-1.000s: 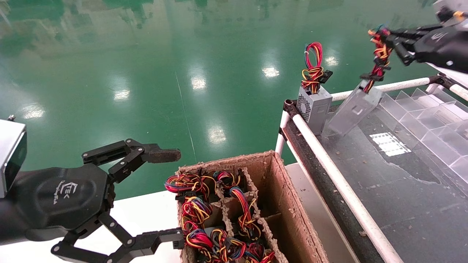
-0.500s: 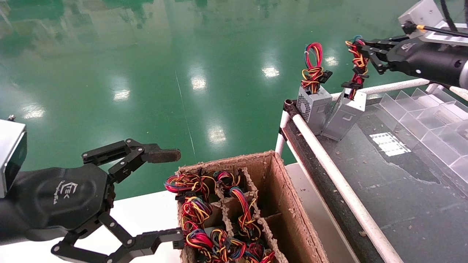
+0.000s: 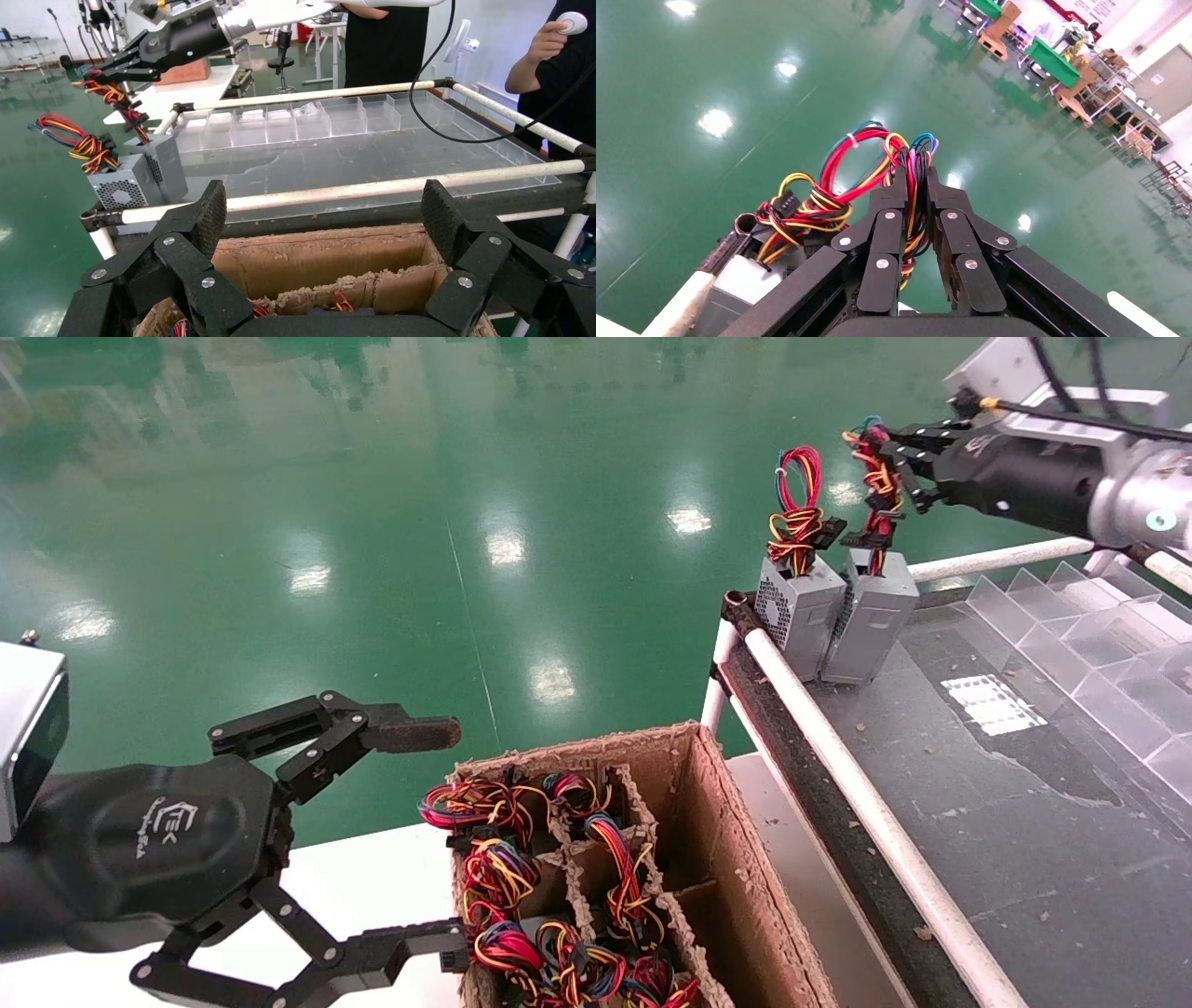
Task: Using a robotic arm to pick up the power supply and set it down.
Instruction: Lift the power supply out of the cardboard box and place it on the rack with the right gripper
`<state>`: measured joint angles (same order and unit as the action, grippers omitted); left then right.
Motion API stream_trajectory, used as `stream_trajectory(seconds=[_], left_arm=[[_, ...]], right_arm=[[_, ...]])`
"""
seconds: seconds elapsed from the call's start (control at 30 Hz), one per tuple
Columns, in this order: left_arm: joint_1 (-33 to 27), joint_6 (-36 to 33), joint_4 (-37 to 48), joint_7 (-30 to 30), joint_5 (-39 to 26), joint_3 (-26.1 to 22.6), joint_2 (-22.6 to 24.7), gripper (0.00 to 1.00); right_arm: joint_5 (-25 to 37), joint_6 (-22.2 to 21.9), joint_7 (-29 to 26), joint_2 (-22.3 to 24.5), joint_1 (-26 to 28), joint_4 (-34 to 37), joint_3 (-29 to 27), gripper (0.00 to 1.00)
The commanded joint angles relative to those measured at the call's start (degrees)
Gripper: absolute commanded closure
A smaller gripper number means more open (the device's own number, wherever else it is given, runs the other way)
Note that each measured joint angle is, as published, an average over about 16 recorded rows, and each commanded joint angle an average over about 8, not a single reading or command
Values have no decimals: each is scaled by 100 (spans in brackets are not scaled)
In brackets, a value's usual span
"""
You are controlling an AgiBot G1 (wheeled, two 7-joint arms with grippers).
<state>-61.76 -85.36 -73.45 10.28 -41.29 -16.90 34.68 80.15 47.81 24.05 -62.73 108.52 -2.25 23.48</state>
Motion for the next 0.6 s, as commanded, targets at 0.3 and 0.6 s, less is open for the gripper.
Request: stream_trajectory(seconds=[0.3,0.6], left_arm=[[-1,1,0,-2,2,-3,-1,0],[-1,3,0,-3,4,-6,-3,0]], right_arm=[[10,-441,313,-338,-48,47,3,100],[-70,-764,701,-543,-121,2,-56,100]])
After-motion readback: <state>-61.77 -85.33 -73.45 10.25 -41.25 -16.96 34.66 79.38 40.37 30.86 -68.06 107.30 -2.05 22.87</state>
